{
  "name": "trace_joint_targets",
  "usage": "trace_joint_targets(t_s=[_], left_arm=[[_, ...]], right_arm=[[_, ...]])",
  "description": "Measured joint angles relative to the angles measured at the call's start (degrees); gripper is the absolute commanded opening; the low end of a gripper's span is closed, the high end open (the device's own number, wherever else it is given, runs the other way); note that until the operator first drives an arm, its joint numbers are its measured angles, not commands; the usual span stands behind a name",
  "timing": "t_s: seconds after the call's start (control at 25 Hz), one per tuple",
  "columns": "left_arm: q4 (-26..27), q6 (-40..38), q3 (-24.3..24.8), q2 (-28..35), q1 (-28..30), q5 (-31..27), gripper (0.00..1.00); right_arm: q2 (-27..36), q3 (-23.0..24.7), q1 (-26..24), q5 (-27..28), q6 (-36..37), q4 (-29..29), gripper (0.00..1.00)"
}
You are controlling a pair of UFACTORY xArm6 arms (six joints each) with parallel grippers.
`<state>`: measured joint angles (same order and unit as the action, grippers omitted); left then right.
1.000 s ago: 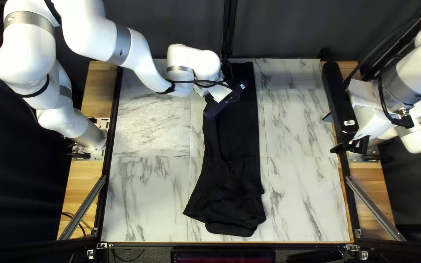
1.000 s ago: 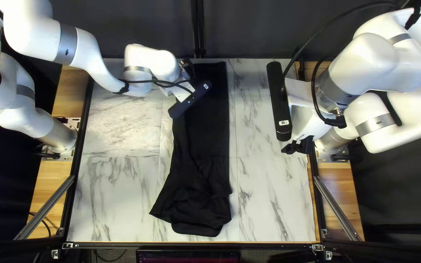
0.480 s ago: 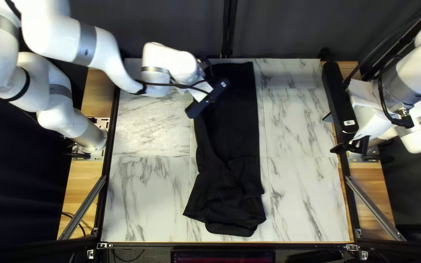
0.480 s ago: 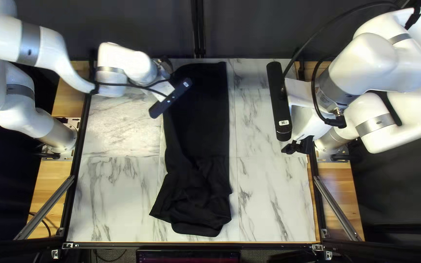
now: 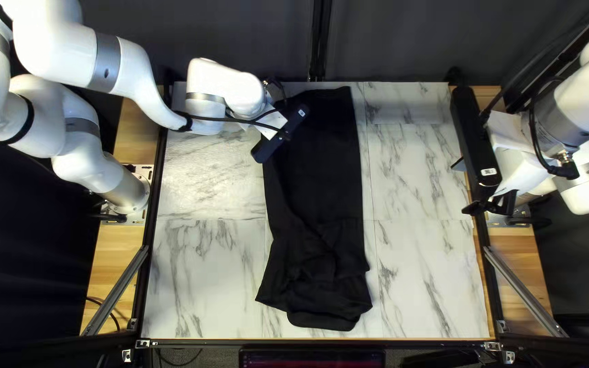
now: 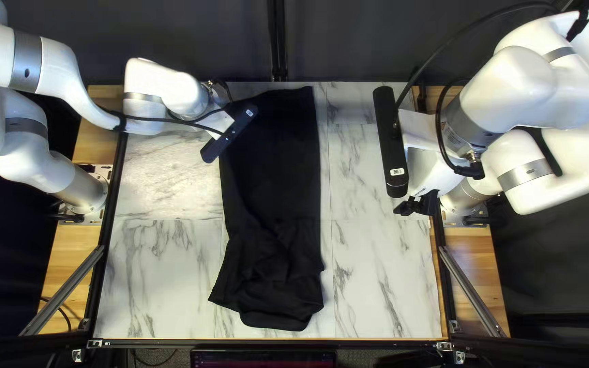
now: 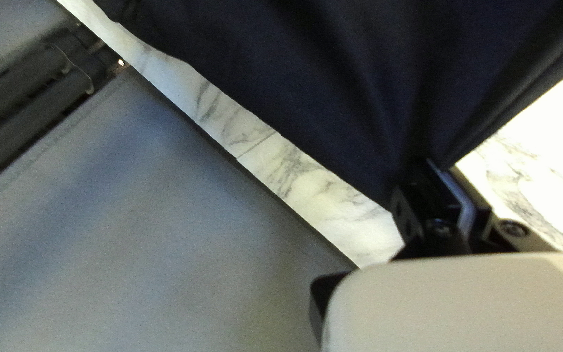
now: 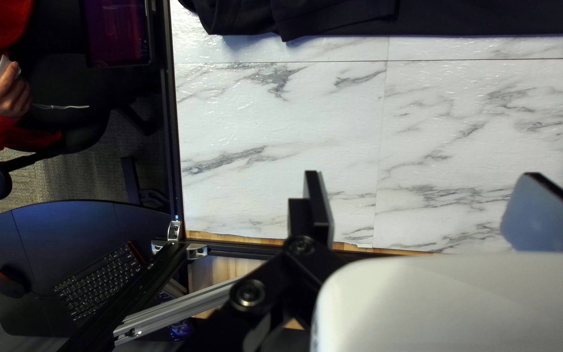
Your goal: Fold t-shirt
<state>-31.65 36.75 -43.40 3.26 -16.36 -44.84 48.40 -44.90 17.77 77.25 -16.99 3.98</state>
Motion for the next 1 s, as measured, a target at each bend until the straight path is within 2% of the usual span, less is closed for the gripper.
trace_joint_targets(t_s=[1.0], left_arm=[[6.11, 9.74, -23.12, -24.74, 2.35, 5.46, 0.00]], right_arm=[[0.00, 0.00, 0.00, 0.00, 0.00, 0.00, 1.00]])
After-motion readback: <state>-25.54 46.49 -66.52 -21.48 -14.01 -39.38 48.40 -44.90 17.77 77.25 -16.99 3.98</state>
